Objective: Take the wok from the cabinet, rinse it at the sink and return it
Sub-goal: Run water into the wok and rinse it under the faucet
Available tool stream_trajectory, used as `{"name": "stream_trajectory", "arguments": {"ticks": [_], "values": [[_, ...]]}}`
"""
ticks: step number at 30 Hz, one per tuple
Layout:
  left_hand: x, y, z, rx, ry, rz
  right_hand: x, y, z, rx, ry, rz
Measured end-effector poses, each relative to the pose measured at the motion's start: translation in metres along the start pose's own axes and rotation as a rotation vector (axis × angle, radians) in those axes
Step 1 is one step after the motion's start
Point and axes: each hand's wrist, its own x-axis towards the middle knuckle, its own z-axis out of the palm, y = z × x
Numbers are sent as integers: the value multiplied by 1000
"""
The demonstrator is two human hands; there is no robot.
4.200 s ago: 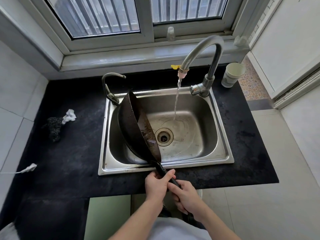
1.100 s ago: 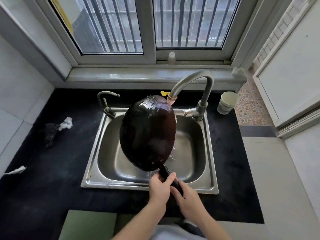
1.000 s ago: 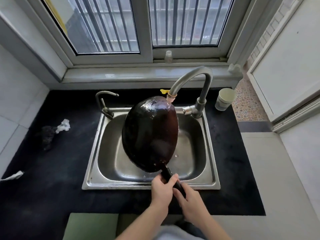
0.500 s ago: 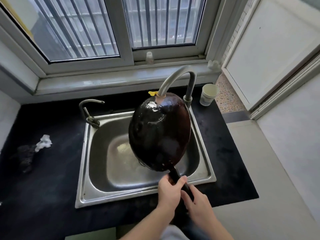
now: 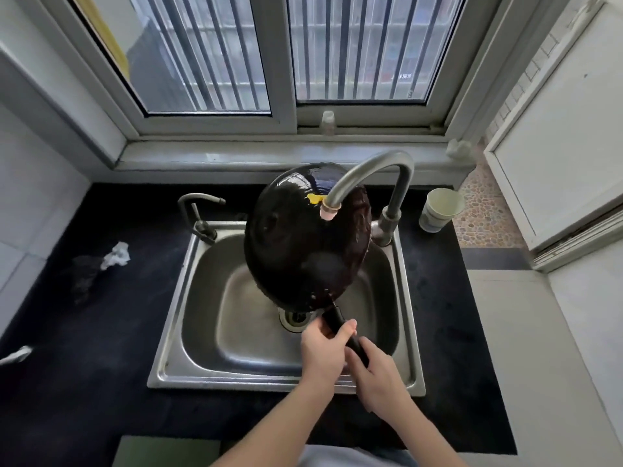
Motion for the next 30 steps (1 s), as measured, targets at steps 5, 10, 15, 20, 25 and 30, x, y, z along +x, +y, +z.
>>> {"name": "stream_trajectory", "arguments": {"ticks": [5, 10, 15, 20, 25, 30], "values": [[5, -2, -17, -42, 65, 3, 7, -3, 10, -10, -76, -26], [-3, -22, -35, -190, 46, -25, -9, -8, 21, 22, -148, 6], [-20, -35, -59, -488, -175, -113, -35, -7, 36, 99, -170, 86], [-26, -49, -81, -353, -282, -47, -58, -9, 49, 144, -198, 176], [-28, -57, -93, -189, -260, -7, -71, -19, 86, -230, 35, 194], [-31, -53, -94, -83, -273, 60, -85, -41, 97, -493, 194, 233]]}}
